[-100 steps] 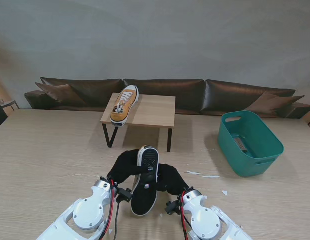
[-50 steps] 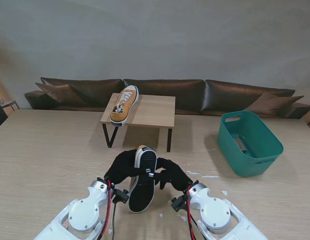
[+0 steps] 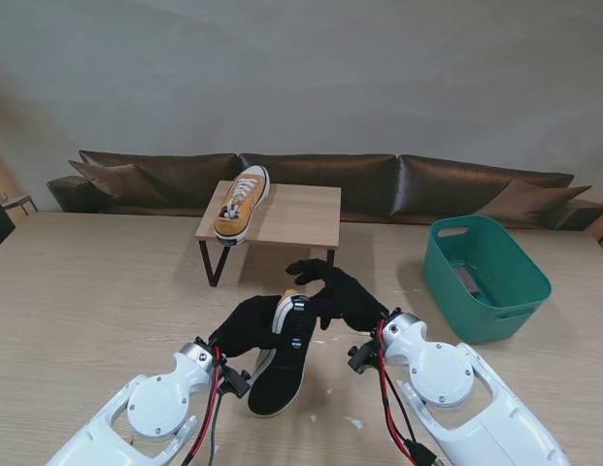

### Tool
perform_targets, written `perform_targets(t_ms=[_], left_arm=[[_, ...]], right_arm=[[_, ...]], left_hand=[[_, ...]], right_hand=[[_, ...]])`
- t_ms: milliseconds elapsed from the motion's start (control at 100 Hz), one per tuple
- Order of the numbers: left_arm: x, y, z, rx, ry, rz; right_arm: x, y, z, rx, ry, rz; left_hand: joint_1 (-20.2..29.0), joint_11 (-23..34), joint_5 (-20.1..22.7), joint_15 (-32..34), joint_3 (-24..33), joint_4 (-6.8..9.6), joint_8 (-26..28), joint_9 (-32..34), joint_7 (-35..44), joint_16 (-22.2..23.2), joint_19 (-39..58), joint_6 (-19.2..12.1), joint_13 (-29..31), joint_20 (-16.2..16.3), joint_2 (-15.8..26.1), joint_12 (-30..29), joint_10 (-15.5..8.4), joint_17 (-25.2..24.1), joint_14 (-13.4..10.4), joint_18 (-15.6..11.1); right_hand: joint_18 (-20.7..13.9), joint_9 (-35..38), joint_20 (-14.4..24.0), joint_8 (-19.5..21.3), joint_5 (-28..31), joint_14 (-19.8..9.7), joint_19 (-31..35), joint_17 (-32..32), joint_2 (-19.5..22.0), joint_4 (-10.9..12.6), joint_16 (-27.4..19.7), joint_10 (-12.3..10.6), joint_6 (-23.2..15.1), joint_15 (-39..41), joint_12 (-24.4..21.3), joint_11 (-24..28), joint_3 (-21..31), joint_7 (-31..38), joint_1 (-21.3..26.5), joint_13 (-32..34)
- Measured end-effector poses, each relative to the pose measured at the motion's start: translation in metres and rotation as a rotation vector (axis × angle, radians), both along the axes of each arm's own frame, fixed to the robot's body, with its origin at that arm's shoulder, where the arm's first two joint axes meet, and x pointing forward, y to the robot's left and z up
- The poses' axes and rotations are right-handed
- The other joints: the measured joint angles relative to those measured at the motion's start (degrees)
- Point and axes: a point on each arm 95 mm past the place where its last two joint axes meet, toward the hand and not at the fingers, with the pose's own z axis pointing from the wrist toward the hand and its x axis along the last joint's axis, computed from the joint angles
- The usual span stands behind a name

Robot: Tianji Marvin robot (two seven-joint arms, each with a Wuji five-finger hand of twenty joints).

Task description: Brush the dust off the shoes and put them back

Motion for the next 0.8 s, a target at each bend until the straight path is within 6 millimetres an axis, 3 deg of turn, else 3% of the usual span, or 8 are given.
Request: perform_targets(t_ms=[140, 250, 390, 470, 580, 800], left_arm=[[0.000, -0.003, 0.001, 0.008, 0.000, -0.010], [-0.001, -0.003, 0.001, 0.009, -0.003, -0.012], [-0.001, -0.003, 0.001, 0.020, -0.014, -0.016], [-0.002, -0.003, 0.001, 0.031, -0.022, -0.016], [-0.004, -0.003, 0.001, 0.035, -0.030, -0.011], [-0.007, -0.002, -0.001, 0.027, -0.042, 0.014]], right_arm=[[0.000, 0.000, 0.005, -0.090, -0.033, 0.068], [-0.001, 0.003, 0.004, -0.233, -0.110, 0.087], [-0.002, 0.008, 0.002, -0.259, -0.115, 0.094], [-0.002, 0.010, 0.002, -0.284, -0.128, 0.095], [-0.003, 0.014, 0.002, -0.300, -0.159, 0.081], [-0.003, 0.019, 0.001, -0.342, -0.188, 0.087]], left_hand=[[0.04, 0.00, 0.00, 0.00, 0.02, 0.00, 0.00, 0.00, 0.01, 0.09, 0.00, 0.00, -0.01, 0.33, 0.00, 0.00, 0.00, -0.04, 0.00, 0.00], [0.04, 0.00, 0.00, 0.00, 0.02, 0.00, 0.00, 0.00, 0.02, 0.10, 0.00, 0.00, -0.01, 0.36, 0.00, 0.02, 0.00, -0.06, 0.00, 0.00], [0.05, 0.00, 0.00, 0.00, 0.03, 0.00, -0.02, 0.00, 0.03, 0.10, 0.00, 0.00, -0.01, 0.36, 0.00, 0.04, 0.00, -0.06, 0.00, 0.00], [0.05, 0.00, 0.00, 0.00, 0.03, 0.00, -0.06, 0.00, 0.04, 0.10, 0.00, 0.00, -0.01, 0.36, 0.00, 0.07, 0.00, -0.06, 0.00, 0.00], [0.05, 0.00, 0.00, 0.00, 0.03, 0.00, -0.09, 0.00, 0.04, 0.11, 0.00, 0.00, -0.01, 0.44, 0.00, 0.13, 0.00, -0.06, 0.00, 0.00], [0.03, 0.00, 0.35, 0.07, -0.22, -0.01, -0.16, 0.00, 0.04, 0.14, 0.00, -0.12, -0.01, 0.56, -0.09, 0.60, 0.00, -0.07, 0.00, 0.00]], right_hand=[[0.00, -1.49, 0.00, 0.00, 0.72, -0.19, 0.00, 0.00, -3.00, 0.00, -0.46, -0.38, -2.10, -0.56, -0.61, -1.39, 2.26, 0.01, 1.00, -0.41], [-0.01, -1.49, 0.00, 2.72, 2.73, -1.12, 0.58, 0.00, -4.20, 0.00, 0.50, -0.40, -2.45, 1.91, -0.62, 0.17, 4.43, 2.02, 1.00, -0.46], [-0.62, -1.49, 0.79, 6.93, 2.96, -2.06, 4.13, 0.00, -4.20, 0.00, 3.11, -0.40, 0.49, 7.96, 2.17, 4.00, 6.59, 3.53, 1.00, 0.61], [-0.73, -1.04, 0.79, 8.71, 2.95, -3.06, 6.95, 0.00, -6.24, 0.00, 4.69, -0.40, 3.28, 12.77, 4.47, 7.47, 8.17, 4.33, 1.14, 2.73], [-1.50, 5.09, 0.80, 10.51, 4.46, -4.71, 10.82, 0.03, -7.06, 0.00, 7.42, -0.04, 5.84, 20.58, 7.32, 10.46, 11.90, 8.35, 3.16, 8.65], [-3.60, 10.80, 0.80, 13.09, 4.86, -5.18, 16.47, 0.12, -9.82, 0.00, 10.17, 0.10, 8.46, 27.59, 12.92, 16.78, 14.49, 12.90, 5.81, 14.37]])
